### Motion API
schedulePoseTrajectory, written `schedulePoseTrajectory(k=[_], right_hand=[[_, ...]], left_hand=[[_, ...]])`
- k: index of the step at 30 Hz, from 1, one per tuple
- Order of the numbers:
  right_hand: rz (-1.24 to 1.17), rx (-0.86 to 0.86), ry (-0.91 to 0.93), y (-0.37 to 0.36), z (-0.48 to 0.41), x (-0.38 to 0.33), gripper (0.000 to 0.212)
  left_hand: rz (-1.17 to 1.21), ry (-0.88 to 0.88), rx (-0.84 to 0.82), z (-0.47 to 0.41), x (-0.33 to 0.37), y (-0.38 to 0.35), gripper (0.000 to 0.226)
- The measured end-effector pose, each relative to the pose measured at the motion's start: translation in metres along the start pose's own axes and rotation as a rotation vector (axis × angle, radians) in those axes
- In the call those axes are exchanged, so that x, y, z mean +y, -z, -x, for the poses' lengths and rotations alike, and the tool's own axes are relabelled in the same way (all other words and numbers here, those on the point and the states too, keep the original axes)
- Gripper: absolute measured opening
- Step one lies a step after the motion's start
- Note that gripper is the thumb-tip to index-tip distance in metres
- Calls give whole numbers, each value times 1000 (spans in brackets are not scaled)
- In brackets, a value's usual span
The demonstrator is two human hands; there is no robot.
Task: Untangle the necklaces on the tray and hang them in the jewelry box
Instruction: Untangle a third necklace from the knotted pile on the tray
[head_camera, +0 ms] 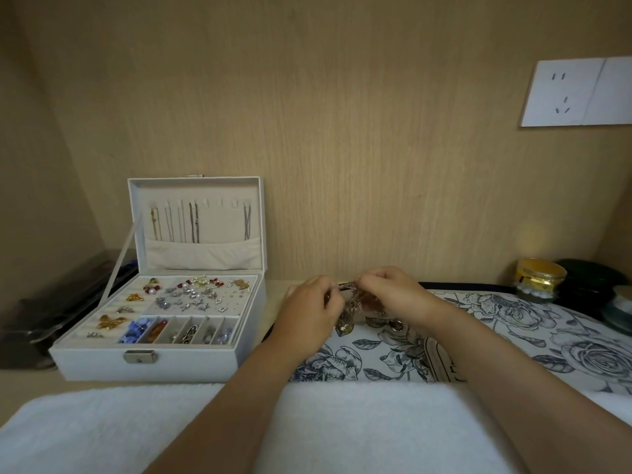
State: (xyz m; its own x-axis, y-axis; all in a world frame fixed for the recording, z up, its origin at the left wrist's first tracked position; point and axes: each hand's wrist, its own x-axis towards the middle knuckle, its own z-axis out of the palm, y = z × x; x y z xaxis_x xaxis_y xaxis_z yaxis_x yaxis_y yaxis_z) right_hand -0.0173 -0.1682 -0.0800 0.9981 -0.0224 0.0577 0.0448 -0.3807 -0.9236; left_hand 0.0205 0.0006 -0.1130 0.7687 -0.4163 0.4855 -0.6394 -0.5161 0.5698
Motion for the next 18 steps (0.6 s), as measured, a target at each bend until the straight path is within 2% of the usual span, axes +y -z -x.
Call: schedulePoseTrajectory(k=[2, 6, 8, 12, 15, 18], right_hand=[[58, -77, -23, -1, 3, -1, 21], [108, -127, -27, -1, 5, -4, 39], [101, -110, 3, 2, 5, -2, 38], [-24, 72, 54, 5, 3, 1, 20], [-216, 40, 32, 1, 1, -5, 29], [-419, -3, -3, -4, 2, -10, 30]], left_hand=[[57, 43, 42, -1, -1, 0, 27], [579, 344, -62, -4, 12, 1, 36], [723, 412, -91, -5, 14, 1, 33], [797, 438, -82, -6, 19, 6, 34], [737, 448, -134, -4, 21, 8, 33], [790, 443, -138, -4, 19, 6, 33]])
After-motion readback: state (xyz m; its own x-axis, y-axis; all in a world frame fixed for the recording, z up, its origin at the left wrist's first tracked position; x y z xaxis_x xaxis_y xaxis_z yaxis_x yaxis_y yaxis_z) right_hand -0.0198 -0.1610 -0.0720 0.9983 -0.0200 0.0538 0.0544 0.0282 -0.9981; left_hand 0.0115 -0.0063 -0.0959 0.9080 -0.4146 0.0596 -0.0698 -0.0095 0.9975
